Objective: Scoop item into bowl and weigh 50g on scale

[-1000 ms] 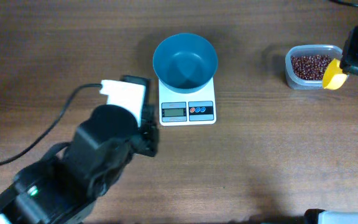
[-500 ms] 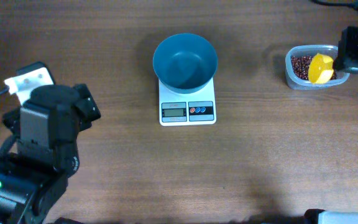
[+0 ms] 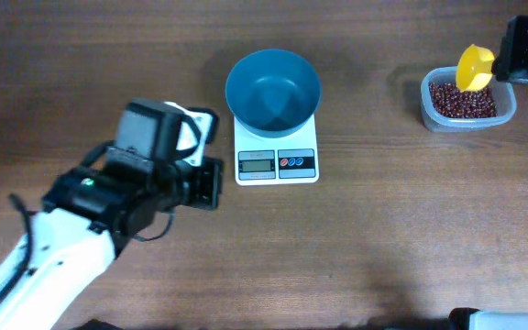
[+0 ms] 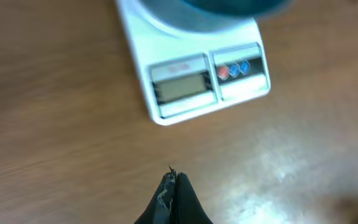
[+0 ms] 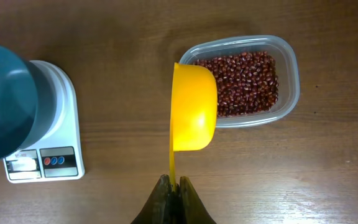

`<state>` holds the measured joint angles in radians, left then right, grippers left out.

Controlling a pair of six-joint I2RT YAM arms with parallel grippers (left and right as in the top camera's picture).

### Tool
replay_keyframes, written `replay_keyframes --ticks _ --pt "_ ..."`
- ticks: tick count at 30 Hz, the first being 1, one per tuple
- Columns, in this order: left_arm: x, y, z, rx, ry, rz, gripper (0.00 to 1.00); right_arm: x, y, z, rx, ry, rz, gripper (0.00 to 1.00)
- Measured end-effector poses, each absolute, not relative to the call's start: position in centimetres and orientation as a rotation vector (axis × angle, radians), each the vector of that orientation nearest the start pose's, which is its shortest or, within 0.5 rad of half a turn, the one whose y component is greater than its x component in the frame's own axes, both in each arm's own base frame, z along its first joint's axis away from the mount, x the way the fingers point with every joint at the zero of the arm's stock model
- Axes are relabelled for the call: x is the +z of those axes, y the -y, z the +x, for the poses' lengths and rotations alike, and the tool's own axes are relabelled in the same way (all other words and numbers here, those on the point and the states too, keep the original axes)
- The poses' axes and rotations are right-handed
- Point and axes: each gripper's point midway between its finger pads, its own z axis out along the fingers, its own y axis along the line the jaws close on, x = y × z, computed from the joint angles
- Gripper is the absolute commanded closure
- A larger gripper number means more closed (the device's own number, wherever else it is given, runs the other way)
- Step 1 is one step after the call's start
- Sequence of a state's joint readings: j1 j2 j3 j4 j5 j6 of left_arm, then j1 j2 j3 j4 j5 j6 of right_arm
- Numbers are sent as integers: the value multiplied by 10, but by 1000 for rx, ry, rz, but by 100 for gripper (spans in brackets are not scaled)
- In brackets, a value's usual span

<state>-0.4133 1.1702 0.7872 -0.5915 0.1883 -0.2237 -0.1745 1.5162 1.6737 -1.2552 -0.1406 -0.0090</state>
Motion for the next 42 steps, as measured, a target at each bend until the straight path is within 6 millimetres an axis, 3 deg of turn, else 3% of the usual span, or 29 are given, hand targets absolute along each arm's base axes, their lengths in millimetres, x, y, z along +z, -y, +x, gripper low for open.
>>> replay_keyframes --ticks 2,7,9,13,23,42 --pt "110 174 263 -488 -2569 436 100 259 37 350 126 -2640 172 96" --pt "71 224 290 -412 -2474 631 100 261 39 355 111 -2621 168 96" --pt "48 232 299 -386 -2479 649 100 261 40 354 106 -2622 169 96" --pt "20 242 317 -377 -2456 646 100 262 40 356 104 -2614 164 96" --pt "26 253 331 -405 -2378 630 100 263 41 359 101 -2601 161 96" --pt "22 258 331 -407 -2372 641 100 264 41 361 97 -2593 151 96"
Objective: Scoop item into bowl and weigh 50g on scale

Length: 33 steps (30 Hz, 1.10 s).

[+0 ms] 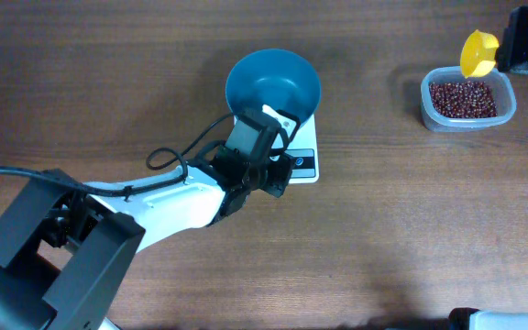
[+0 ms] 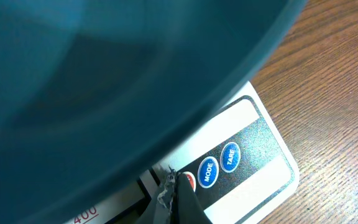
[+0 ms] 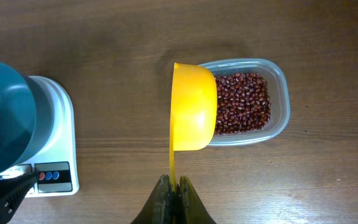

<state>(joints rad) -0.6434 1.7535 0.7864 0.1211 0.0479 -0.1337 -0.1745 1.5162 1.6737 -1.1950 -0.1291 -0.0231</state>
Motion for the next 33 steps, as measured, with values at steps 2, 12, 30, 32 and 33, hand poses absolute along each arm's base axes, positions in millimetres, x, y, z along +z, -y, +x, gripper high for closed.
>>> replay_keyframes --ticks 2,12,30,32,33 --pt "21 261 331 -413 -2365 646 100 264 41 361 97 -2593 151 96" --pt "19 264 328 -405 -2371 659 100 264 41 361 97 -2592 151 96" --pt "290 169 282 -371 -1829 337 100 267 42 365 83 -2575 112 96" --pt "309 130 287 -268 -1778 190 99 266 42 363 81 -2582 101 96" --pt "313 112 291 -226 -1768 130 99 265 41 361 80 -2592 94 96"
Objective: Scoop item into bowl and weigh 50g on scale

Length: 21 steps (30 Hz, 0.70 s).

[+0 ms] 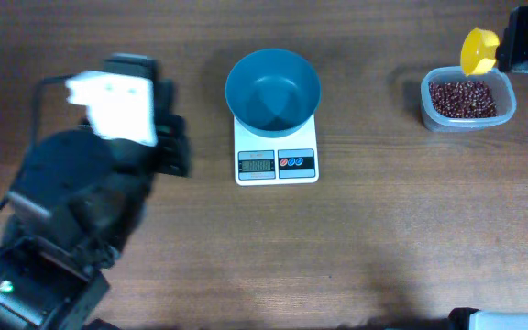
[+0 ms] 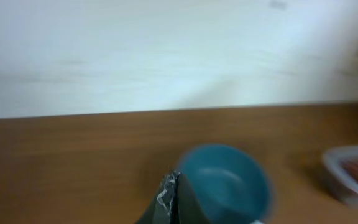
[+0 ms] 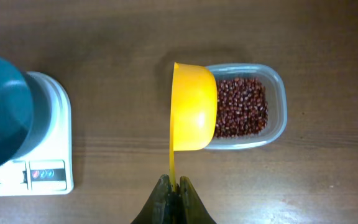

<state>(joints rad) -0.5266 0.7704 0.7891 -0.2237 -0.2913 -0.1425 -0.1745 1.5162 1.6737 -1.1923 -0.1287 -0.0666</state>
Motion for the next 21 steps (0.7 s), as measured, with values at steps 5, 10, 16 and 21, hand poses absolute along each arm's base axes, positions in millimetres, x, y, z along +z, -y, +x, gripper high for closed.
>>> replay_keyframes --ticks 5,10,16,21 --pt "297 42 313 -74 -1829 -62 94 256 38 345 72 -2668 7 96" --pt "245 -11 344 -47 -2058 -130 92 251 56 335 -93 -2718 -64 96" --pt "223 -24 371 -61 -2101 -143 1 235 68 341 -169 -2771 -85 96" --pt "187 -13 352 -131 -2277 -128 1 228 69 343 -172 -2796 -89 96"
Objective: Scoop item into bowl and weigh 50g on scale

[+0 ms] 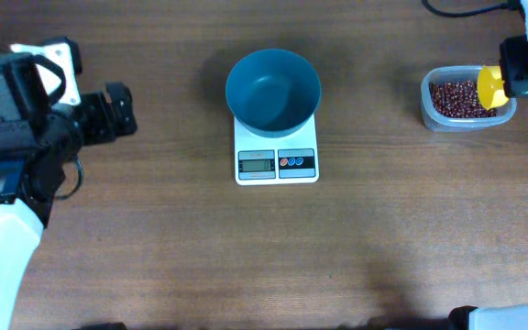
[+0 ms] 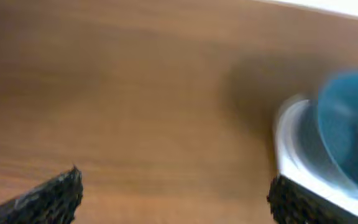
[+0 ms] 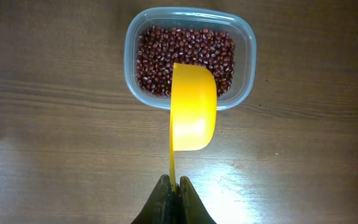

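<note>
A blue bowl [image 1: 273, 89] stands empty on the white scale [image 1: 276, 163] at mid-table. At the far right a clear tub of red beans [image 1: 466, 99] sits on the wood. My right gripper [image 1: 513, 81] is shut on the handle of a yellow scoop [image 1: 492, 86]. In the right wrist view the scoop [image 3: 193, 115] hangs over the near rim of the tub [image 3: 188, 56], held by the gripper [image 3: 174, 183]. My left gripper [image 1: 125, 112] is open at the far left, its fingers wide apart [image 2: 173, 193], facing the bowl [image 2: 353, 124].
The scale's display and buttons face the front edge of the table. Bare brown wood lies between the scale and the bean tub, and between the left gripper and the scale [image 2: 294, 155]. A white edge of the scale shows at the far left of the right wrist view.
My left gripper was shut and raised; now it is open, lower and further left. The right gripper has shifted so the scoop hangs over the tub's near rim instead of beside it.
My left gripper was shut at the front left of the scale, then its shut tip was at the scale's buttons under the bowl. After that it was back at the left, and now it is open there. The right gripper held the yellow scoop near the tub throughout.
</note>
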`<state>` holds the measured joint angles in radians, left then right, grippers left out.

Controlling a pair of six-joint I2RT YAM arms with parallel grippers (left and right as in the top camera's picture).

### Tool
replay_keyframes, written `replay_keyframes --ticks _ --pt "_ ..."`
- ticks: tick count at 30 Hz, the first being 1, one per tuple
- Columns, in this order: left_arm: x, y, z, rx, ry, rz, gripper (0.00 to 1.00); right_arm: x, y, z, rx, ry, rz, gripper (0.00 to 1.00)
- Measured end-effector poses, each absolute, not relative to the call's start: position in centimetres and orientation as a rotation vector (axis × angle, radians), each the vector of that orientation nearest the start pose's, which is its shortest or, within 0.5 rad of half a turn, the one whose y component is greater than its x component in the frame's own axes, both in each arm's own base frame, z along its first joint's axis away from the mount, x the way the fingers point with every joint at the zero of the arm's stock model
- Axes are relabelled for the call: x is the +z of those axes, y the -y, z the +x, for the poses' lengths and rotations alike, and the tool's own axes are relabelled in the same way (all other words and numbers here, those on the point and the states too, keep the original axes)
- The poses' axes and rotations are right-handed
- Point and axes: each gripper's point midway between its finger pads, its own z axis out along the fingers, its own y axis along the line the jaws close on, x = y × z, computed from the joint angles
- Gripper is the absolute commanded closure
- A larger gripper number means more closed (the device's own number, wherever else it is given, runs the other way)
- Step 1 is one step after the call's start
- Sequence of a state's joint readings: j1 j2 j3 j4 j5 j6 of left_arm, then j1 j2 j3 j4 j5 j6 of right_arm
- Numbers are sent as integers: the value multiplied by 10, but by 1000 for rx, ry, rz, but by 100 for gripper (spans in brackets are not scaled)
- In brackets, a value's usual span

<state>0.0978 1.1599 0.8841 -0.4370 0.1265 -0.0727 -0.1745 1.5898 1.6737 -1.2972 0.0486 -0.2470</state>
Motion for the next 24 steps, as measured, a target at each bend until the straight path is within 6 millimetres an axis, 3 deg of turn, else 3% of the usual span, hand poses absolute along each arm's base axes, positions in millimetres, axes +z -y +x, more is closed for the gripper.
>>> replay_keyframes --ticks 4,6,12,14,22,24 --pt "178 45 322 -420 -2336 303 1 229 70 346 -176 -2783 -87 96" --pt "188 58 304 -481 -2356 448 1 231 71 351 -183 -2763 -87 96" --pt "289 90 282 -342 -2163 888 1 237 73 364 -201 -2701 -87 96" --pt "297 92 279 -324 -2135 920 1 237 74 365 -202 -2697 -87 96" --pt "296 93 277 -322 -2136 944 1 237 64 366 -131 -2694 -114 96" --pt "288 93 266 -346 -2176 974 1 237 63 366 -123 -2692 -116 96"
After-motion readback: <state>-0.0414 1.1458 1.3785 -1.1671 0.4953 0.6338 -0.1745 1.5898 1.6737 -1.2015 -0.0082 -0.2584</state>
